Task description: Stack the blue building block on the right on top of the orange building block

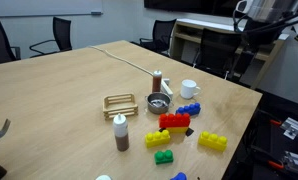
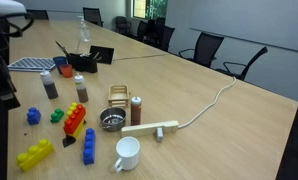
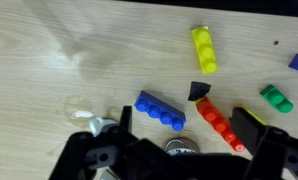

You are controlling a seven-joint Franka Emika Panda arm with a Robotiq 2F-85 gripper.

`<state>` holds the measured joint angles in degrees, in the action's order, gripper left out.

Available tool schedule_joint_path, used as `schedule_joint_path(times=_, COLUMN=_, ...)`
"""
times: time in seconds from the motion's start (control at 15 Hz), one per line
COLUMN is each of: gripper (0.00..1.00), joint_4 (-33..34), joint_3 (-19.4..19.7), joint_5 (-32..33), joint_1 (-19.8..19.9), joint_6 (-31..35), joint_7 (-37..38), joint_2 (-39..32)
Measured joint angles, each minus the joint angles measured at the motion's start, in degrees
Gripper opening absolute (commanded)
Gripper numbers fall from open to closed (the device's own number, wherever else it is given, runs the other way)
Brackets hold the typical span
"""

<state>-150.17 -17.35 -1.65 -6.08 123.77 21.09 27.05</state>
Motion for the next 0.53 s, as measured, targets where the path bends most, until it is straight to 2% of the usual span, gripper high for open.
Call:
schedule_joint_path(times=0.27, gripper=1.0, joint_4=0.0, joint_3=0.3, joint_5=0.1, joint_1=0.0, joint_6=0.1, joint_7=1.1, joint_2=0.0)
schedule_joint_path(times=0.53, gripper=1.0, joint_4=-0.4, joint_3=1.2, joint_5=0.5, joint_1=2.3, joint_6=3.1, joint_7=8.0, joint_2=-1.0)
